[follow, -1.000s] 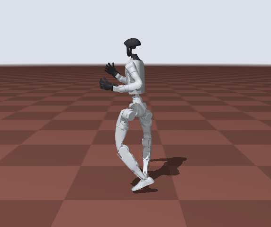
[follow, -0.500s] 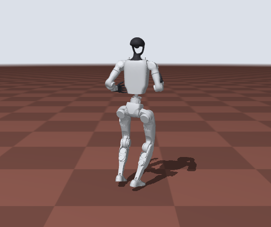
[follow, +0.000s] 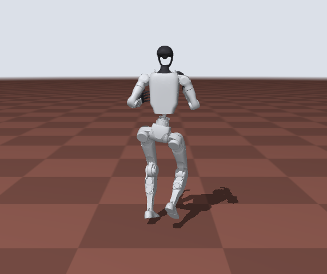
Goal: Dance
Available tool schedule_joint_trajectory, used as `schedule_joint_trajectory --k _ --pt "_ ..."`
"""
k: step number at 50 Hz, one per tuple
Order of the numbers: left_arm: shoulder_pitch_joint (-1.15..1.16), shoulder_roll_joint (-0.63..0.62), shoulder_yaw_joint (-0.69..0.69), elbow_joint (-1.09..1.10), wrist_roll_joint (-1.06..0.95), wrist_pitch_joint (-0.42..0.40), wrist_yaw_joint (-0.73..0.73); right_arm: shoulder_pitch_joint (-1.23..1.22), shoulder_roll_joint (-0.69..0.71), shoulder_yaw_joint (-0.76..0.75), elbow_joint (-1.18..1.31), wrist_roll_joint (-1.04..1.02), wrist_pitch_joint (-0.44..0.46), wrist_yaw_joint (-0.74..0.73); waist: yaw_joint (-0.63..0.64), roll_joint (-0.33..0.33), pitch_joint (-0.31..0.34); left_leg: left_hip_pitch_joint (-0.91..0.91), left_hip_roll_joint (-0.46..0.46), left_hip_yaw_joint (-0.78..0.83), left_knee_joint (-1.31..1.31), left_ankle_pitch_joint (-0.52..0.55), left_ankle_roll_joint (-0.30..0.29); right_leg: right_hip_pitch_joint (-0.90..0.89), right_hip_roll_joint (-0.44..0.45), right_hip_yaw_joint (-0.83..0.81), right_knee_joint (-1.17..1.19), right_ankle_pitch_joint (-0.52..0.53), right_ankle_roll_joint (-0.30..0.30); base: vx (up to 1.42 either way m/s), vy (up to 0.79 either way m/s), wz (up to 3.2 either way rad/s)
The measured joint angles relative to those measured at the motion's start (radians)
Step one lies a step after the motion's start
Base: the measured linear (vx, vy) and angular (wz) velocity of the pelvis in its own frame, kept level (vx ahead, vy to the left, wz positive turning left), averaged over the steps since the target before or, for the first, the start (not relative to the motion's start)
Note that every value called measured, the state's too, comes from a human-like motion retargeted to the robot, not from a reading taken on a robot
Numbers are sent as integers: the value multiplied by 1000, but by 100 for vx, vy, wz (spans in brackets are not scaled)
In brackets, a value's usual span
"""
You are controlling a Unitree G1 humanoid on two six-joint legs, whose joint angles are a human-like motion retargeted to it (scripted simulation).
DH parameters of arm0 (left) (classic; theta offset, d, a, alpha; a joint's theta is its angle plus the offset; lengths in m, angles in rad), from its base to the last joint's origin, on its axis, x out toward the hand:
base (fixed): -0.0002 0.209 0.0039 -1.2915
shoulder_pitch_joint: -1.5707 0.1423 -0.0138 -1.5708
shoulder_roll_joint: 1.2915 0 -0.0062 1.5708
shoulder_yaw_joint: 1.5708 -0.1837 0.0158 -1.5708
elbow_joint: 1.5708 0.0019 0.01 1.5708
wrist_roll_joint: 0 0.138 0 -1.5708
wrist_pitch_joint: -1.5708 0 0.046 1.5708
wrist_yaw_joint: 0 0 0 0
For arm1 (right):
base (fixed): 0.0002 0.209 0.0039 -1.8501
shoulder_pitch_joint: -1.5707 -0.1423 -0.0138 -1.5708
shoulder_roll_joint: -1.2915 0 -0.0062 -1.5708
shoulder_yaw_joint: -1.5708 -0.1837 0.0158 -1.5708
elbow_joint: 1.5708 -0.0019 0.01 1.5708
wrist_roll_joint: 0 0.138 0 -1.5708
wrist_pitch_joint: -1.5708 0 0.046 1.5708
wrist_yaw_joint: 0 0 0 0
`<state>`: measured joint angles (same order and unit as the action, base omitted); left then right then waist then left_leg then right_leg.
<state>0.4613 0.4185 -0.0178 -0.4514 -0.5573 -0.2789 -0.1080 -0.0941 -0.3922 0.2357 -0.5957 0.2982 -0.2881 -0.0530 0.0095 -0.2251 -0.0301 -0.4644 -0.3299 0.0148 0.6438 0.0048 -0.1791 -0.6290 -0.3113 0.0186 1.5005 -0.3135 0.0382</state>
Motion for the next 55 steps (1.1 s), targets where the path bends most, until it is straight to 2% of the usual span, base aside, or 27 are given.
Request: schedule_joint_trajectory --k 2,5,8,10,14,15,16,18,20,23,25,28,30,33,35,37,39,42,46,51,55 --pt "-22 -8 -9 -19 9 -9 14 -2 0 2 -23 -16 -6 -18 2 -23 8 -46 -49 -8 55 -66 23 36 20 6 52 -26 21 -29 1 137" --pt "-101 -15 -18 -25 56 -18 62 -46 -15 8 -44 -57 -11 -60 43 -12 35 -66 -59 -54 52 -96 18 113 122 0 -17 -52 41 -33 -2 129" --pt "-157 -28 -40 -32 117 -32 98 -73 -28 27 -50 -111 -25 -86 88 5 58 -108 -74 -99 51 -62 -42 181 177 -18 -178 -143 13 -41 0 161" --pt "-188 -35 -58 -48 145 -42 106 -89 -32 38 -54 -148 -38 -95 114 27 74 -152 -45 -87 90 -51 -67 203 196 -50 -281 -191 -10 -48 3 184" --pt "-220 -48 -94 -96 182 -61 88 -104 -31 60 -68 -194 -46 -89 132 74 110 -226 109 34 372 -217 -2 187 236 -108 -355 -257 -26 -54 7 185" --pt "-228 -49 -102 -106 191 -64 83 -106 -30 65 -71 -200 -46 -85 135 92 116 -229 170 64 473 -275 24 178 258 -121 -366 -265 -31 -55 8 106" --pt "-245 -47 -105 -110 200 -62 79 -112 -32 64 -72 -204 -43 -79 157 137 120 -215 274 71 592 -334 45 181 321 -140 -409 -244 -46 -55 7 62" --pt "-271 -42 -110 -117 221 -61 80 -106 -35 60 -78 -217 -39 -74 179 200 122 -161 435 79 784 -400 79 174 401 -176 -466 -201 -69 -58 4 40" --pt "-292 -36 -113 -121 241 -63 96 -84 -40 51 -85 -226 -41 -81 182 243 115 -70 545 69 903 -400 83 165 452 -214 -519 -145 -83 -61 -1 59" --pt "-308 -34 -110 -119 267 -72 140 -31 -44 29 -95 -231 -55 -118 159 298 91 105 613 39 912 -306 21 142 513 -260 -609 -38 -91 -62 -3 68" --pt "-314 -40 -105 -114 284 -77 172 -1 -39 10 -97 -242 -70 -155 133 326 76 213 606 23 839 -231 -31 109 543 -274 -657 34 -86 -64 -3 84" --pt "-333 -48 -83 -105 322 -89 227 20 -26 -28 -98 -281 -83 -215 90 332 69 330 560 41 669 -292 -20 26 531 -281 -662 105 -70 -66 -3 89" --pt "-356 -54 -60 -103 349 -95 268 15 -15 -57 -99 -313 -84 -257 63 312 77 376 511 69 555 -419 35 -45 495 -259 -625 115 -57 -67 -2 88" --pt "-393 -59 -12 -103 390 -102 307 -4 0 -111 -102 -363 -88 -304 49 260 110 394 424 120 434 -699 150 -156 425 -218 -548 65 -54 -68 1 65" --pt "-428 -56 21 -88 422 -102 315 -26 8 -150 -97 -395 -93 -328 42 188 139 380 327 161 345 -807 232 -226 357 -162 -501 35 -37 -68 2 62" --pt "-430 -56 42 -75 432 -100 301 -36 18 -169 -95 -396 -102 -333 35 137 159 353 264 183 298 -820 272 -262 321 -113 -451 0 -43 -60 2 58" --pt "-417 -52 50 -70 420 -101 276 -46 25 -166 -96 -371 -112 -323 22 115 167 324 241 189 269 -801 279 -263 315 -76 -388 -45 -67 -48 3 49" --pt "-393 -45 39 -79 388 -110 236 -58 29 -141 -97 -326 -120 -291 4 108 169 272 251 196 268 -761 257 -217 325 -37 -259 -119 -118 -36 1 54" --pt "-386 -41 19 -110 333 -119 189 -85 28 -114 -84 -275 -116 -244 -26 86 137 207 231 183 235 -688 226 -111 299 0 -154 -199 -148 -24 -3 75" --pt "-418 -44 7 -156 313 -128 165 -105 30 -103 -78 -287 -124 -243 -28 60 106 148 211 154 246 -686 224 52 255 -4 -217 -302 -130 -12 -9 67" --pt "-445 -43 18 -188 347 -151 178 -116 41 -101 -84 -300 -144 -260 -6 62 108 124 244 131 301 -702 208 177 274 -30 -361 -377 -105 -5 -13 42"
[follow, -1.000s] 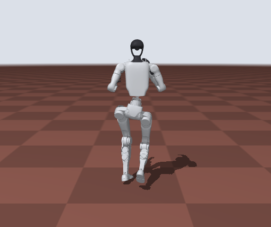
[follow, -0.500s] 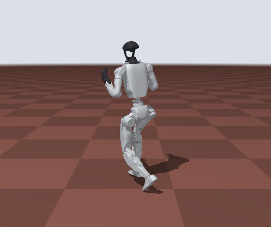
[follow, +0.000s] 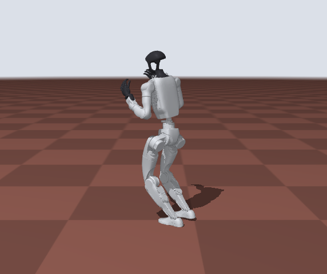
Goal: Dance
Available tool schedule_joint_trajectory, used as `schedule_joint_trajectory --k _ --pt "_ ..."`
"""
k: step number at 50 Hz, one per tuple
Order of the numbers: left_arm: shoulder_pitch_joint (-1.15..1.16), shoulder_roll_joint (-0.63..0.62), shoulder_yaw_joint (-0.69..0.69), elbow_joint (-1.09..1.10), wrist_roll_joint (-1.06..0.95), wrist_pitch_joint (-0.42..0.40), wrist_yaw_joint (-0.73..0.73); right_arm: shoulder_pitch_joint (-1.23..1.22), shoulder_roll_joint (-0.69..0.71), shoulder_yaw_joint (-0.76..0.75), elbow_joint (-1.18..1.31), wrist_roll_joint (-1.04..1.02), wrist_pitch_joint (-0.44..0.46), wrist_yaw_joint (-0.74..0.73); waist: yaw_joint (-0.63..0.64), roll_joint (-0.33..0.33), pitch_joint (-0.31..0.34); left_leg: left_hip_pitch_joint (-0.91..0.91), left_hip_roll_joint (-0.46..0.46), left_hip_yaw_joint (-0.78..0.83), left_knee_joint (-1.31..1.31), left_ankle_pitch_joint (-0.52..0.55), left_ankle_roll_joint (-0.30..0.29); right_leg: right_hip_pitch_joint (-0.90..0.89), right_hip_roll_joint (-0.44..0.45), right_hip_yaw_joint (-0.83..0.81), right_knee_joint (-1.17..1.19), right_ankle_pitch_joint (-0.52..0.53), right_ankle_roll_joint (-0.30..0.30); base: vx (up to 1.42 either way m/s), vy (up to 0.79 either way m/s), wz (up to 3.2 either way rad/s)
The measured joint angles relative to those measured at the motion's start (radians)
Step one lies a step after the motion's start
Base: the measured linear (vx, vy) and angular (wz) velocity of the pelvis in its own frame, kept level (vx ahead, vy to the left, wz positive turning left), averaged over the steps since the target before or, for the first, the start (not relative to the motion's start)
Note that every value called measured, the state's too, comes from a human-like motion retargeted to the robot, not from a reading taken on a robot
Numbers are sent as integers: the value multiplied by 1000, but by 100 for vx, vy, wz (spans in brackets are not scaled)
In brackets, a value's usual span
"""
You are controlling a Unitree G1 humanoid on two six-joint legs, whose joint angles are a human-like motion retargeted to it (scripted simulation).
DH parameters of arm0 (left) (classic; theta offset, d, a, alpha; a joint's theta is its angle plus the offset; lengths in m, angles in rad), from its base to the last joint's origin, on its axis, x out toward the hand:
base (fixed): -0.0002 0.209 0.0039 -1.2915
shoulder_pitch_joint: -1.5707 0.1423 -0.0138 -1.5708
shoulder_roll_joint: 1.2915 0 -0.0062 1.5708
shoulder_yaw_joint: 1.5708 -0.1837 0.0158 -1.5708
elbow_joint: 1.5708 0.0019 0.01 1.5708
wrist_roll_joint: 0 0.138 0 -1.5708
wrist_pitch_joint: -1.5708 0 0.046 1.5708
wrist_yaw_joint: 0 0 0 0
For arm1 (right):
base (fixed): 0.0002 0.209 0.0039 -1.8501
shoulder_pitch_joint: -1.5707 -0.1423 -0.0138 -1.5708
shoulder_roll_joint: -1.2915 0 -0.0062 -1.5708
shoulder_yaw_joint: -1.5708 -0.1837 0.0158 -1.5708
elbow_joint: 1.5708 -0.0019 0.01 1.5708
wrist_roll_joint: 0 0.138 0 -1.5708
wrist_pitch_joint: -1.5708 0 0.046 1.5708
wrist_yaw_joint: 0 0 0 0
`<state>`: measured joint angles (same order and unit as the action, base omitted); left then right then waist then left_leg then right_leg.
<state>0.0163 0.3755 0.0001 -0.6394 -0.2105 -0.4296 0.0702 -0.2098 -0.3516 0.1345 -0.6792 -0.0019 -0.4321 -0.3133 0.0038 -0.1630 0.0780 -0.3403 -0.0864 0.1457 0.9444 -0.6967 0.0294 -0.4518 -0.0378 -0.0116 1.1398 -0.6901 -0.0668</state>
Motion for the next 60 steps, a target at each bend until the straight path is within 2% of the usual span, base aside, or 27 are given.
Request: schedule_joint_trajectory --k 4,8,11,15,22,30,38,42,47,51,53,56,58,60 --pt "-5 4 19 -29 39 -14 23 -21 3 6 -22 -3 -24 -23 37 38 17 -37 89 -10 127 28 -46 90 64 -43 -126 -18 0 -5 -12 19" --pt "-2 5 36 -43 73 -16 35 -46 -13 9 -42 4 -39 -41 69 83 38 -104 192 -15 301 140 -94 150 127 -71 -195 3 -2 -6 -9 21" --pt "-2 -5 48 -45 87 -3 35 -67 -30 6 -53 0 -45 -57 87 110 56 -164 251 -30 421 206 -106 178 165 -78 -223 8 -8 -6 -7 19" --pt "7 -25 69 -38 114 11 37 -93 -54 2 -58 -23 -50 -82 104 131 82 -227 282 -54 524 225 -107 199 194 -74 -229 -13 -17 -6 -4 10" --pt "12 -54 94 -3 147 24 53 -104 -66 3 -50 -60 -55 -105 117 148 104 -241 280 -40 510 152 -84 211 188 -70 -232 -23 -6 0 0 0" --pt "26 -79 80 26 154 22 89 -76 -58 14 -33 -94 -55 -131 124 151 81 -181 248 23 365 68 -33 210 149 -70 -242 -18 22 5 2 1" --pt "-53 -71 70 36 217 21 111 -108 -44 38 -8 -113 -59 -141 147 133 65 -113 185 46 308 3 13 226 100 -62 -179 -73 8 15 3 7" --pt "-88 -62 67 31 248 17 124 -103 -41 39 -13 -130 -74 -160 141 111 62 -45 130 56 247 5 18 228 54 -52 -90 -25 18 19 7 23" --pt "-115 -63 66 27 284 18 133 -73 -51 30 -34 -145 -88 -187 103 96 63 37 67 61 167 77 -3 102 -4 -59 145 94 -2 18 10 27" --pt "-128 -68 54 48 314 36 153 -53 -60 23 -43 -147 -81 -194 63 113 58 50 62 32 179 120 -21 -89 26 -67 216 145 -22 17 10 36" --pt "-142 -68 44 63 324 38 163 -57 -69 25 -42 -155 -75 -193 57 128 55 46 66 22 206 82 -7 -195 59 -77 172 172 -13 17 9 23" --pt "-176 -67 33 83 350 27 179 -64 -92 17 -37 -202 -61 -209 74 145 53 49 60 12 253 -67 43 -347 92 -105 67 240 35 17 8 13" --pt "-207 -72 26 94 384 20 197 -73 -108 1 -38 -266 -43 -246 89 138 55 51 33 12 269 -159 91 -436 80 -111 39 301 73 16 6 45" --pt "-228 -75 18 90 414 18 211 -81 -119 -24 -44 -331 -25 -295 88 107 52 62 -28 6 227 -176 134 -503 33 -84 78 377 100 19 5 87"
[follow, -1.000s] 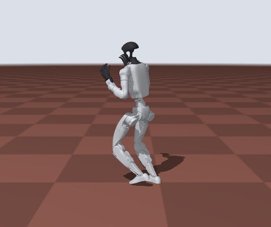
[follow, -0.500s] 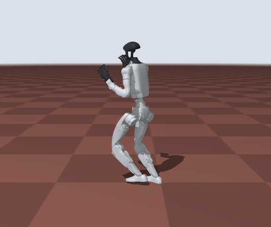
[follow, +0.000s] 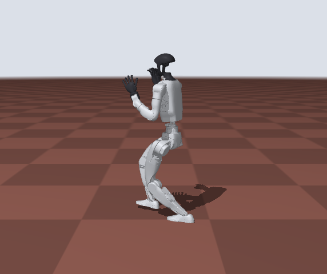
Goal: Dance
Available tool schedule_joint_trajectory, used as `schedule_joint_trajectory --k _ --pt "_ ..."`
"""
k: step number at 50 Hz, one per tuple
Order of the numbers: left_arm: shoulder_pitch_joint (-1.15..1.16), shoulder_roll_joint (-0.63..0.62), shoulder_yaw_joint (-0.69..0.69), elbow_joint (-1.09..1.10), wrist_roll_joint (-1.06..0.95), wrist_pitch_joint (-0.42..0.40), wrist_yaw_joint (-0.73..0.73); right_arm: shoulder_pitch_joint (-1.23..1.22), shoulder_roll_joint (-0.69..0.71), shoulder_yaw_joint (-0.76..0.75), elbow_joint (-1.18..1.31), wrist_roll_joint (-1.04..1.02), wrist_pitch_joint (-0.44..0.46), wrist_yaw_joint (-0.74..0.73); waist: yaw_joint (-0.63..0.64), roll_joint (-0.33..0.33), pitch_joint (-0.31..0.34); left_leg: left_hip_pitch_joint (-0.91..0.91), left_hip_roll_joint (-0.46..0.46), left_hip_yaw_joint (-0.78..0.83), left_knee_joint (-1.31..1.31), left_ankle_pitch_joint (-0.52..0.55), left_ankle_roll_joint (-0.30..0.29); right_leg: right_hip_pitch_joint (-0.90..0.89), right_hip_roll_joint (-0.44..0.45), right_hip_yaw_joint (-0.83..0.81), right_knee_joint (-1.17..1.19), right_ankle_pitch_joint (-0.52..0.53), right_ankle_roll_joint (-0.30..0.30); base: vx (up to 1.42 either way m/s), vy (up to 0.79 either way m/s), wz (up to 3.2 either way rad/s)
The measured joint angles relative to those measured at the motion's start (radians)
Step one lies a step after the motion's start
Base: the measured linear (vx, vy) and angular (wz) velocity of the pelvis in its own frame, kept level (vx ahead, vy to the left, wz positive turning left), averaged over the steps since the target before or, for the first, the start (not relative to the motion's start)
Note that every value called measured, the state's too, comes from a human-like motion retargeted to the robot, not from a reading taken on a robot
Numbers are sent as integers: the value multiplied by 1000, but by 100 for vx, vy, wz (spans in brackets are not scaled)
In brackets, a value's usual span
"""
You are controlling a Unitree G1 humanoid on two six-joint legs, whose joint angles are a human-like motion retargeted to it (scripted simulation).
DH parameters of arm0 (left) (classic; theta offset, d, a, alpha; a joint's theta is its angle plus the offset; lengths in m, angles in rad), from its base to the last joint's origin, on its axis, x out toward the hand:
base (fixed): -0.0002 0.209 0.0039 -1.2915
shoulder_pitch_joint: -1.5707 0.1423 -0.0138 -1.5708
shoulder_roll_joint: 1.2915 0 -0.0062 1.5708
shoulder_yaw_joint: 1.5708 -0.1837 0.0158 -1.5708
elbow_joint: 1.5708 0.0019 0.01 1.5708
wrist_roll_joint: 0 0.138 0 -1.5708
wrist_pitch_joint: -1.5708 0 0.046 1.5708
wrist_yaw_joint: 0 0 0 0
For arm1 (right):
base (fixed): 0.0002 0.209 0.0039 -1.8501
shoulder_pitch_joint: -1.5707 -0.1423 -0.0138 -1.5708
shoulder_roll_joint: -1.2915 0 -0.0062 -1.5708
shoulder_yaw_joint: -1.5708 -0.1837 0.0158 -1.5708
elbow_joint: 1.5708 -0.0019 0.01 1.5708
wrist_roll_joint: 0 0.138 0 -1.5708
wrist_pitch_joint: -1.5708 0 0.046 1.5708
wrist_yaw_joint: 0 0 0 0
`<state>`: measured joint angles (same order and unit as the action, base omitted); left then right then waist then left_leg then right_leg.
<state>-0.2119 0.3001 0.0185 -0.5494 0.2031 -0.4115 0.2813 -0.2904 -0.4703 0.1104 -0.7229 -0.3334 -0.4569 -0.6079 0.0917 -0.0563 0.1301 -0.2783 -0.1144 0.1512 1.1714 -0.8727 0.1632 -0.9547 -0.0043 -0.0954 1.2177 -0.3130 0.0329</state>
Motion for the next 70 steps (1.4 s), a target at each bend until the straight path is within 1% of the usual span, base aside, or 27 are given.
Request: schedule_joint_trajectory --k 2,3,5,7,9,11,13,16,18,20,22,25,27,30,32,34,36,39,40,42,45,49,53,56,60,65,70 --pt "2 1 -5 -28 -5 -4 22 -11 8 -21 -19 -42 10 -72 1 -16 -12 38 -43 -31 -50 1 13 -4 -20 21 51 75 6 34 4 51" --pt "13 4 -9 -46 -19 -10 31 -19 15 -23 -33 -51 13 -106 10 -5 -19 68 -38 -58 -49 6 -1 22 1 18 55 116 8 43 3 1" --pt "38 15 -22 -76 -57 -23 37 -44 21 -19 -61 -50 8 -154 26 44 -35 124 22 -101 -63 146 -83 110 66 -4 1 232 21 44 1 -12" --pt "67 19 -46 -98 -94 -29 26 -65 9 1 -87 -36 -1 -167 31 67 -49 131 70 -122 -55 365 -179 201 107 -8 -56 319 28 37 -4 21" --pt "80 22 -74 -111 -122 -26 7 -79 -11 22 -102 -18 -5 -163 35 78 -59 107 107 -141 9 509 -242 275 137 -11 -82 324 26 34 -6 47" --pt "77 21 -101 -116 -141 -12 -8 -91 -38 39 -108 -2 3 -159 43 78 -62 83 141 -150 97 553 -266 340 153 -18 -88 264 6 34 -6 58" --pt "62 16 -120 -118 -157 5 -17 -104 -64 47 -105 -2 20 -160 57 71 -62 65 182 -146 198 530 -261 401 157 -28 -78 151 -31 35 -5 66" --pt "34 10 -130 -121 -146 19 -31 -129 -96 38 -89 -40 56 -158 91 66 -50 37 245 -145 376 431 -246 471 165 -39 -24 -153 -119 33 -4 64" --pt "-2 11 -127 -117 -115 21 -50 -173 -114 24 -64 -81 87 -157 114 65 -20 4 263 -158 468 354 -237 512 171 -44 7 -336 -165 30 -1 58" --pt "-44 11 -129 -106 -100 14 -73 -232 -112 20 -24 -97 104 -164 136 58 21 -38 255 -159 485 303 -222 553 156 -45 10 -406 -173 29 2 50" --pt "-47 10 -134 -86 -124 1 -84 -261 -78 24 17 -64 95 -172 153 41 44 -71 214 -142 400 299 -212 586 117 -35 -16 -353 -132 27 7 23" --pt "24 4 -135 -72 -174 -9 -70 -248 -18 41 46 0 66 -174 178 11 47 -80 134 -103 180 312 -204 571 22 -25 23 -132 -47 23 12 -14" --pt "85 -6 -112 -65 -175 -5 -28 -235 3 47 43 28 53 -172 180 -6 46 -57 77 -82 61 289 -178 511 -45 -8 150 -54 -49 20 16 -32" --pt "153 -22 -55 -56 -149 -1 20 -219 17 27 33 22 54 -181 172 -23 54 -13 11 -56 3 133 -85 400 -134 29 401 -51 -99 17 18 -26" --pt "165 -33 -6 -44 -97 0 57 -218 27 0 30 -38 60 -209 149 -57 66 2 -56 -34 -26 28 -10 284 -179 100 530 -57 -96 16 18 15" --pt "155 -42 25 -30 -53 -1 87 -210 41 -17 29 -89 63 -236 110 -93 80 1 -120 -37 -56 0 32 186 -207 143 551 -76 -82 18 9 78" --pt "132 -38 43 -23 -23 -8 120 -204 58 -13 25 -106 57 -259 65 -109 84 4 -148 -60 -78 0 43 118 -190 157 459 -84 -51 28 4 90" --pt "96 -14 42 -19 1 -34 168 -199 71 13 24 -90 48 -281 16 -71 67 19 -109 -110 -61 0 18 100 -75 147 199 -40 23 39 0 64" --pt "86 -4 35 -20 6 -44 181 -198 72 24 24 -80 46 -287 6 -49 56 27 -85 -125 -47 0 5 108 -23 148 105 -13 55 43 -1 37" --pt "63 12 17 -27 8 -57 193 -199 72 44 25 -60 42 -295 9 10 38 50 -25 -159 -1 5 -33 150 71 141 -27 41 86 44 -2 17" --pt "38 22 -13 -46 -7 -62 184 -206 72 70 24 -36 44 -289 23 89 21 85 57 -203 92 61 -108 230 142 90 -89 46 54 43 -3 17" --pt "37 4 -64 -61 -13 -52 131 -212 57 97 24 -40 64 -233 32 138 29 63 179 -184 312 242 -187 310 144 17 -44 -113 -37 36 -4 54" --pt "51 -7 -104 -58 -30 -37 64 -221 44 103 38 -67 88 -172 37 151 58 27 262 -169 458 358 -210 363 136 -21 -16 -221 -85 26 -3 44" --pt "91 -6 -123 -46 -64 -30 46 -205 52 104 34 -54 82 -146 35 141 62 34 277 -156 450 394 -207 388 120 -26 -31 -210 -85 14 0 14" --pt "149 5 -148 -25 -100 -32 70 -175 70 96 1 -7 68 -131 24 128 50 75 265 -138 349 415 -208 395 98 -29 -60 -113 -59 0 2 -1" --pt "179 20 -164 1 -96 -24 143 -136 91 78 -34 30 66 -151 -6 111 43 119 218 -109 165 325 -182 309 70 -11 -44 61 -19 -17 10 -12" --pt "87 48 -171 11 -63 -13 177 -99 109 56 -7 27 80 -140 -58 78 72 118 150 -49 45 51 -73 158 15 38 52 136 25 -28 13 -6"
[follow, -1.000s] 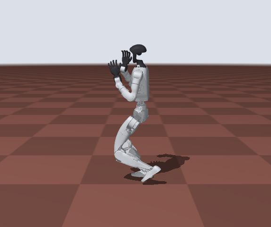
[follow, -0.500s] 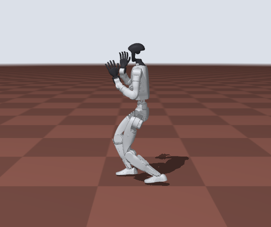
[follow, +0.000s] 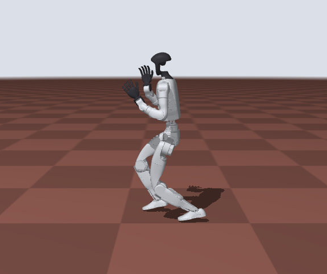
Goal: Dance
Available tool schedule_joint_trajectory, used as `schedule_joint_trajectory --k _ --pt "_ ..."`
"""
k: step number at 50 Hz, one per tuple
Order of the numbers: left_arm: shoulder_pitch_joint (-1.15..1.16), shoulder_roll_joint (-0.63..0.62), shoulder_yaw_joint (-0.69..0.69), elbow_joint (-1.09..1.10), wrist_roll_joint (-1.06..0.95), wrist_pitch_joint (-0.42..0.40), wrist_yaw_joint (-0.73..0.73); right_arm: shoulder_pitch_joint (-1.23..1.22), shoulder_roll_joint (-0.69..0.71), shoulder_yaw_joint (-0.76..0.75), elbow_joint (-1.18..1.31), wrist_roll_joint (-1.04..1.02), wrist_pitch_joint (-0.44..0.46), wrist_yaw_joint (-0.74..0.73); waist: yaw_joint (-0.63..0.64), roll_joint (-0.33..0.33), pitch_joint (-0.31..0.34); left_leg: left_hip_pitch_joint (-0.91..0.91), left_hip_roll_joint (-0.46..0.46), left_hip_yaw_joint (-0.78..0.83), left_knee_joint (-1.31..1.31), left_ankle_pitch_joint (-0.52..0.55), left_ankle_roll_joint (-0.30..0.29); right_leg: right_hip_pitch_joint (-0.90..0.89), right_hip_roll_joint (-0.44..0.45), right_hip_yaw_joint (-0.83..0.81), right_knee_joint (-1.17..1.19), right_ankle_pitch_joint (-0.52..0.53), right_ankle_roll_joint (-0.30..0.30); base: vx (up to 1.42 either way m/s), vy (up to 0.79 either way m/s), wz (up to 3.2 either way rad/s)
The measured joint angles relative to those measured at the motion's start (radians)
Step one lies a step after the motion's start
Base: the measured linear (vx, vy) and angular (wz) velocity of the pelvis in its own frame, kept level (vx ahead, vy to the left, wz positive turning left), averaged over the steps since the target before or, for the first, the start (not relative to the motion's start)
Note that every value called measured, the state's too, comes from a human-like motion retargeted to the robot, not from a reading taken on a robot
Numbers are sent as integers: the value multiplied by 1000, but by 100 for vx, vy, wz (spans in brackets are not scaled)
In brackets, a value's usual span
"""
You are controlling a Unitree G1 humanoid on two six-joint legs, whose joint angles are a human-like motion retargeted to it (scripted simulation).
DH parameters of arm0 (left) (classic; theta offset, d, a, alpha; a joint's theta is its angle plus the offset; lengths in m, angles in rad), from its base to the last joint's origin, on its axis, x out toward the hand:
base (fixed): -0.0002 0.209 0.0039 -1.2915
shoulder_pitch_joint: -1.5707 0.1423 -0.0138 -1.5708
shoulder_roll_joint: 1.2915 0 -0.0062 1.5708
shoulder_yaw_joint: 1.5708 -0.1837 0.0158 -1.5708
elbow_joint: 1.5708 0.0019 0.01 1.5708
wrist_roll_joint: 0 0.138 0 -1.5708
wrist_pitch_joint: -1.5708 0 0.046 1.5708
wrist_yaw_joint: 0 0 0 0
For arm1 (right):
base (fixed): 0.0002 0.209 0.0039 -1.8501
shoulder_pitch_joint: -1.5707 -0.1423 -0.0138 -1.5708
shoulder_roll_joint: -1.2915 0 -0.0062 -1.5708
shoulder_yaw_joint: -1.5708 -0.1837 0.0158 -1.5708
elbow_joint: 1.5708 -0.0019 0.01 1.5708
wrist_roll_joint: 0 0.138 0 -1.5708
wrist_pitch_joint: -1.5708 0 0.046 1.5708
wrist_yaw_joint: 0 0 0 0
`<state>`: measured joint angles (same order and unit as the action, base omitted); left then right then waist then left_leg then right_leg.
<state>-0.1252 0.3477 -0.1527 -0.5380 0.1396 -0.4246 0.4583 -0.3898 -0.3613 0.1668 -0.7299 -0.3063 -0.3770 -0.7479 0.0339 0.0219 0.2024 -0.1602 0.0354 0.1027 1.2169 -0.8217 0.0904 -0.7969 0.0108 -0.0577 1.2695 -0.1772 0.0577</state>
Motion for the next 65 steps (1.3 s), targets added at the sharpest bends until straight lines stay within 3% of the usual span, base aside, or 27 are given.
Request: schedule_joint_trajectory --k 5,10,12,15,17,20,23,27,31,36,40,45,50,55,59,62,65 --pt "-177 37 15 0 40 6 0 35 9 6 44 -32 2 7 -76 -68 10 -54 -86 75 -90 -51 84 -124 -147 34 40 28 25 -20 8 11" --pt "-226 50 60 -50 -17 -14 3 35 17 36 14 48 -34 15 -125 -16 -33 -39 -46 69 -162 12 30 -51 -152 -41 49 -118 -57 15 1 -48" --pt "-200 47 67 -73 -52 -25 -3 24 17 48 -8 100 -53 26 -129 5 -49 -30 -13 49 -146 114 -23 24 -113 -71 16 -120 -66 26 -6 -46" --pt "-144 35 67 -90 -82 -33 -5 -4 16 67 -36 168 -78 40 -114 15 -58 -63 58 26 -7 375 -117 140 -51 -106 -60 -115 -62 22 -8 -25" --pt "-112 19 63 -92 -104 -23 -9 -35 14 72 -49 192 -85 33 -78 19 -54 -112 118 11 159 488 -139 205 -19 -134 -96 -179 -88 21 -4 -30" --pt "-71 -9 70 -83 -126 -13 -14 -97 3 57 -57 189 -77 13 -16 16 -38 -200 203 -15 417 568 -144 269 27 -140 -107 -356 -137 22 2 -23" --pt "-35 -43 82 -59 -123 -4 -25 -182 -19 40 -36 166 -56 -9 41 -2 3 -320 237 -53 612 561 -143 296 46 -110 -67 -466 -162 21 11 -10" --pt "12 -57 73 -27 -148 4 -39 -234 -47 42 1 193 -51 -7 90 -59 37 -494 236 -70 624 461 -107 312 -8 -57 -31 -511 -119 23 19 5" --pt "48 -17 69 -24 -204 2 -33 -159 -48 55 22 311 -66 38 86 -105 14 -539 189 -57 321 393 -119 317 -109 -20 -57 -429 -33 30 25 1" --pt "39 12 85 -39 -172 -7 26 -37 -38 65 23 363 -66 67 -26 -123 -32 -442 47 -52 -91 420 -184 289 -239 36 -3 -332 60 28 29 19" --pt "-27 23 97 -37 -112 -13 20 13 -22 59 21 336 -34 124 -107 -123 -38 -387 -30 -13 -154 284 -128 263 -365 68 140 -318 73 16 31 24" --pt "-99 19 96 -42 -62 -20 -36 22 16 67 19 286 -19 233 -113 -157 -31 -363 -108 16 -188 281 -84 304 -453 71 211 -294 50 0 23 34" --pt "-96 16 124 -78 -6 -33 -47 15 36 72 26 283 -46 296 -77 -216 -40 -391 -172 23 -233 376 -90 397 -403 62 169 -324 64 -14 6 48" --pt "-58 16 153 -85 51 -44 -35 2 49 76 48 294 -83 316 -36 -253 -37 -448 -194 6 -246 496 -136 474 -309 48 44 -454 36 -28 -7 48" --pt "-15 16 174 -65 95 -53 -26 -17 37 56 71 267 -116 310 4 -241 -5 -509 -168 -32 -224 625 -209 492 -253 -4 -43 -565 -40 -42 -11 34" --pt "30 3 184 -37 121 -59 -33 -32 17 40 88 235 -123 310 24 -218 19 -571 -155 -71 -214 785 -308 473 -229 -57 -71 -573 -87 -51 -11 34" --pt "91 -6 188 -14 149 -58 -45 -34 -4 35 92 220 -112 325 30 -194 32 -595 -140 -67 -141 769 -331 431 -211 -90 -60 -541 -105 -52 -8 34"
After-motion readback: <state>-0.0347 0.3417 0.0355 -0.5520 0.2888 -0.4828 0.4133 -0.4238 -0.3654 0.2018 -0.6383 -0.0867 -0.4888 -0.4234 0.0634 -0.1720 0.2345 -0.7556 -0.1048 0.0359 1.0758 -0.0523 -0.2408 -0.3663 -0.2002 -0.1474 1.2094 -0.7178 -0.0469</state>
